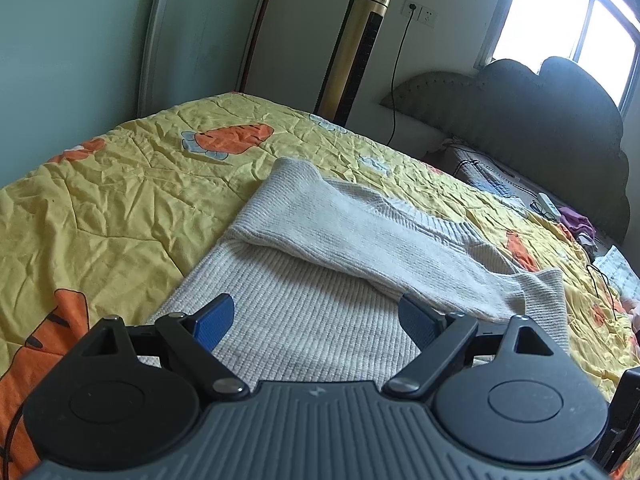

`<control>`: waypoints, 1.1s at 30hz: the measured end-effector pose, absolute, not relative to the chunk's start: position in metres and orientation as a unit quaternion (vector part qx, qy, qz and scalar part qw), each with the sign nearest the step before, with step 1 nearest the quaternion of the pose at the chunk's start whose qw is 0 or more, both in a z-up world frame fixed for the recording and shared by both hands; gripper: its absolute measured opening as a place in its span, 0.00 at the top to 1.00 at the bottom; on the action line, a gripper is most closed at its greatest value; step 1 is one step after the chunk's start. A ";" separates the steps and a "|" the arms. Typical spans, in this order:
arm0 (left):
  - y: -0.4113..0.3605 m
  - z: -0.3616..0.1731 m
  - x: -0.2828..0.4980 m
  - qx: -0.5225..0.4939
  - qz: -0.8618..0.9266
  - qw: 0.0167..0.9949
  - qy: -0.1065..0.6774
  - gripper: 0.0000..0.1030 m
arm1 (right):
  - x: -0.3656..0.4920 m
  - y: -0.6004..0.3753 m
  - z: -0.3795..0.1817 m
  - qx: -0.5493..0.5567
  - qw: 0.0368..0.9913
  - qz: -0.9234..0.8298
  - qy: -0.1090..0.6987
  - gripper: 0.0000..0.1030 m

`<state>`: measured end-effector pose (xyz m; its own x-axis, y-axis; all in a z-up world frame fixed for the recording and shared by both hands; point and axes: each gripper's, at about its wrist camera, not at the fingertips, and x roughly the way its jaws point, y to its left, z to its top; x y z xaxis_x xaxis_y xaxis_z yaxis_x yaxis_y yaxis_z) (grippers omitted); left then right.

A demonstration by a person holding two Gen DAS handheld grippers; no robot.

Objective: Fold small clothes

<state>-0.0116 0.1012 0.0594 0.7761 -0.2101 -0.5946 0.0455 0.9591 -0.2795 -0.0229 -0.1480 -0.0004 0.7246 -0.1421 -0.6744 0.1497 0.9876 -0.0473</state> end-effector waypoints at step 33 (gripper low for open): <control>0.089 0.059 -0.019 -0.078 -0.080 0.936 0.334 0.13 | -0.023 -0.148 0.000 0.005 0.929 -0.078 0.363 0.00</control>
